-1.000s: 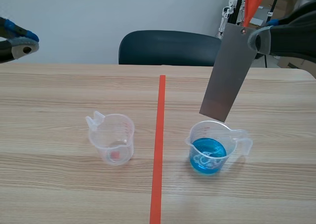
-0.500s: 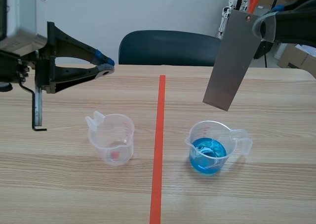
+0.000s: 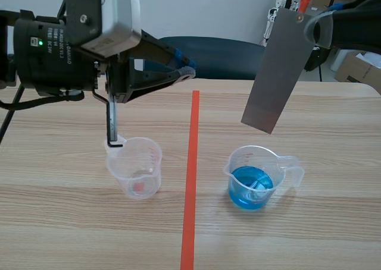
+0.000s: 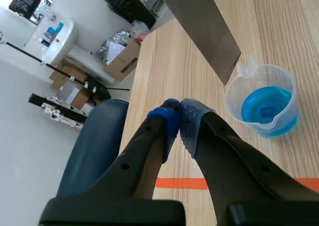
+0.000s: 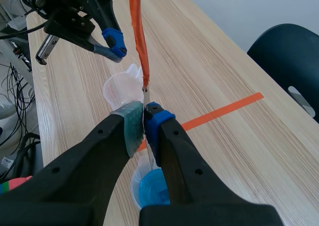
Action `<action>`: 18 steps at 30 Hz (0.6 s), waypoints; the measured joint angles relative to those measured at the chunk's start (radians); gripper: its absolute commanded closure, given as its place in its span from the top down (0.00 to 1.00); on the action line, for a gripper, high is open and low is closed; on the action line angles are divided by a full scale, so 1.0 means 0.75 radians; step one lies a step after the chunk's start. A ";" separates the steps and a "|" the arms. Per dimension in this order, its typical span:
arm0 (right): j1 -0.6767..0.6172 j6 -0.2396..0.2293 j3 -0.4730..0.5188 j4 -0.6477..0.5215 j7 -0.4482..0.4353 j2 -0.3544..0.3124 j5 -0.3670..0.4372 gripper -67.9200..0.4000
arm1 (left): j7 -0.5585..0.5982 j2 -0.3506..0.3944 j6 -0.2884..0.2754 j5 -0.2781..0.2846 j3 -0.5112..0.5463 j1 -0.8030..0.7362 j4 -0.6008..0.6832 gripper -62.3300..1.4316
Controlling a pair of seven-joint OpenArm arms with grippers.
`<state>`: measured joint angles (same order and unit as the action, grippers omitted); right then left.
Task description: Do the redox reaction experiment. raise the plate out of the solution
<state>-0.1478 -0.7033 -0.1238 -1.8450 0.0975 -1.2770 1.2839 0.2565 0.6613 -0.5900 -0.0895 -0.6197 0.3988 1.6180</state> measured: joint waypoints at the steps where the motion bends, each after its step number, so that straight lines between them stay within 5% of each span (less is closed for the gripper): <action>1: 0.000 0.000 0.000 0.000 0.004 0.000 0.000 0.02 | -0.005 -0.015 -0.018 -0.009 0.000 0.000 -0.002 0.07; 18: 0.000 0.000 0.000 0.000 0.017 0.000 0.015 0.02 | -0.069 -0.173 -0.021 -0.065 -0.135 0.075 -0.097 0.07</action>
<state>-0.1478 -0.7033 -0.1238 -1.8450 0.1104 -1.2770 1.2949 0.2047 0.5312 -0.6056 -0.1379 -0.7208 0.4553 1.5452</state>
